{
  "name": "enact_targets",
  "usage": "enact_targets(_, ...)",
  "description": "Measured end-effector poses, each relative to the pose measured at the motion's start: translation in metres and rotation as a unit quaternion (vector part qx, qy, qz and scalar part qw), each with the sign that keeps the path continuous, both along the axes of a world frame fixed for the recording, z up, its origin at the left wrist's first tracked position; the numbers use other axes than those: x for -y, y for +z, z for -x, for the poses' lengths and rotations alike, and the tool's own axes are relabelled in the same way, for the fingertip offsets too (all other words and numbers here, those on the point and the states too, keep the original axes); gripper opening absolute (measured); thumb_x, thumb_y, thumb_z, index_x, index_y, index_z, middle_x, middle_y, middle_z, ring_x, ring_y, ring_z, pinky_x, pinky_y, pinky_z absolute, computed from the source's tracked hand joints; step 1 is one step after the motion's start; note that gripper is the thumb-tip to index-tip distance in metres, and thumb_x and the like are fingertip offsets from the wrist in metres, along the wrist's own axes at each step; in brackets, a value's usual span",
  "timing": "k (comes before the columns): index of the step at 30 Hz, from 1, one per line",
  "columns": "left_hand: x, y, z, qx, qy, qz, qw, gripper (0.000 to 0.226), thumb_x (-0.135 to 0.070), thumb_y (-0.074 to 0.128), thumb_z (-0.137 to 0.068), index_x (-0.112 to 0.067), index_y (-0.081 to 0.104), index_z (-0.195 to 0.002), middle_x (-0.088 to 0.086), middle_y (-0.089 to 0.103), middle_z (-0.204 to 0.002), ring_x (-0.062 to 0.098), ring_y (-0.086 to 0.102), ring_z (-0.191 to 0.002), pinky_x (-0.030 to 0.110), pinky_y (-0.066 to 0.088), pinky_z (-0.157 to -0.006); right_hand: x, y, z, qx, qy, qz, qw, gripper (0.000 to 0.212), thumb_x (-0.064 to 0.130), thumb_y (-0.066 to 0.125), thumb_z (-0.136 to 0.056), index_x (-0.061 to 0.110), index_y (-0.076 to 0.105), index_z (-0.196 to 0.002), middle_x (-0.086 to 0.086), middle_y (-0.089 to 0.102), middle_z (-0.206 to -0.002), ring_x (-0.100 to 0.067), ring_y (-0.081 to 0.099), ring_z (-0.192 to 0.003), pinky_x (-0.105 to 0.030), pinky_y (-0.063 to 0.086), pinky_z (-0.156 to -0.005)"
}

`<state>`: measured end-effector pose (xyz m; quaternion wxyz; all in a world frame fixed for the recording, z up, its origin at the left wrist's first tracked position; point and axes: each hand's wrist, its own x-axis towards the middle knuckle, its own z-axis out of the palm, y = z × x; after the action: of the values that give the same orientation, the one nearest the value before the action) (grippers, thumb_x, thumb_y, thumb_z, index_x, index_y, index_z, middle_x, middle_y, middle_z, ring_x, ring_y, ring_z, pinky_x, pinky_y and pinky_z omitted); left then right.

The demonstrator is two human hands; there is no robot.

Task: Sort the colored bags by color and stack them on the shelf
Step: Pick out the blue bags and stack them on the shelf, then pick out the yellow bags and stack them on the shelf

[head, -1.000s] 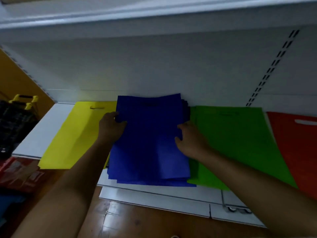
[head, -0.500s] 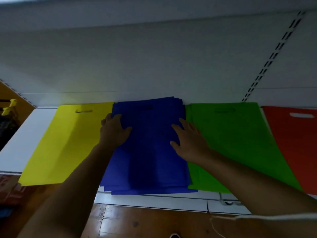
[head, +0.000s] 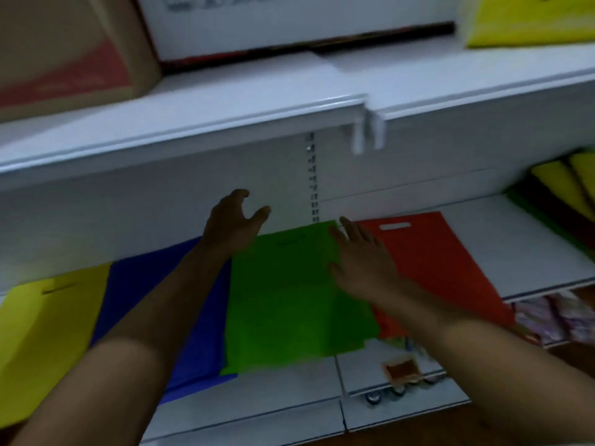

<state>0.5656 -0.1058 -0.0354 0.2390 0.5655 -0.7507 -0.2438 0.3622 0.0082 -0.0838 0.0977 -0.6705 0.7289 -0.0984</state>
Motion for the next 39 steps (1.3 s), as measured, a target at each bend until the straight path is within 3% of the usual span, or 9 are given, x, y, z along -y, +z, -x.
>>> enact_targets(5,-0.054,0.032,0.141,0.002,-0.058,0.036,0.998,0.064,-0.051,0.057,-0.089,-0.019,0.04,-0.142,0.004,0.043,-0.146,0.024,0.047,-0.129,0.03,0.037,-0.104,-0.067,0.017,0.113,-0.019,-0.04,0.034,0.998,0.071,0.042,0.05,-0.094,0.019,0.017,-0.152,-0.007,0.006,-0.162,-0.03,0.015,-0.146,-0.046,0.021,-0.114)
enact_targets(14,-0.119,0.052,0.34,-0.002,-0.163,0.065,0.984,0.064,-0.056,0.05,-0.091,-0.022,0.04,-0.144,0.002,0.041,-0.149,0.023,0.042,-0.132,0.034,0.035,-0.108,-0.151,0.022,0.29,-0.016,-0.166,-0.013,0.986,0.07,0.046,0.041,-0.1,0.022,0.004,-0.155,-0.004,-0.007,-0.163,-0.028,0.002,-0.148,-0.045,0.013,-0.118)
enact_targets(25,-0.105,0.051,0.526,-0.026,-0.265,0.033,0.963,0.061,-0.051,0.054,-0.091,-0.015,0.046,-0.14,0.006,0.048,-0.143,0.023,0.047,-0.129,0.033,0.038,-0.104,-0.195,0.025,0.461,-0.001,-0.333,-0.044,0.942,0.069,0.047,0.042,-0.101,0.021,0.008,-0.155,-0.006,-0.001,-0.163,-0.029,0.001,-0.149,-0.049,0.017,-0.118)
enact_targets(31,-0.112,0.019,0.606,0.016,-0.286,-0.013,0.958,0.06,-0.047,0.056,-0.092,-0.012,0.044,-0.139,0.01,0.047,-0.143,0.027,0.046,-0.129,0.036,0.039,-0.102,-0.213,0.003,0.548,0.054,-0.383,-0.076,0.919,0.07,0.043,0.043,-0.102,0.02,0.003,-0.156,-0.006,-0.003,-0.163,-0.029,-0.003,-0.15,-0.047,0.016,-0.119)
enact_targets(39,-0.12,-0.039,0.682,0.051,-0.217,-0.076,0.972,0.061,-0.045,0.055,-0.093,-0.015,0.04,-0.144,0.008,0.041,-0.149,0.027,0.041,-0.133,0.035,0.037,-0.102,-0.199,-0.042,0.65,0.051,-0.336,-0.068,0.938,0.076,0.051,0.041,-0.1,0.02,0.0,-0.156,-0.015,-0.009,-0.162,-0.03,-0.011,-0.149,-0.048,0.007,-0.121)
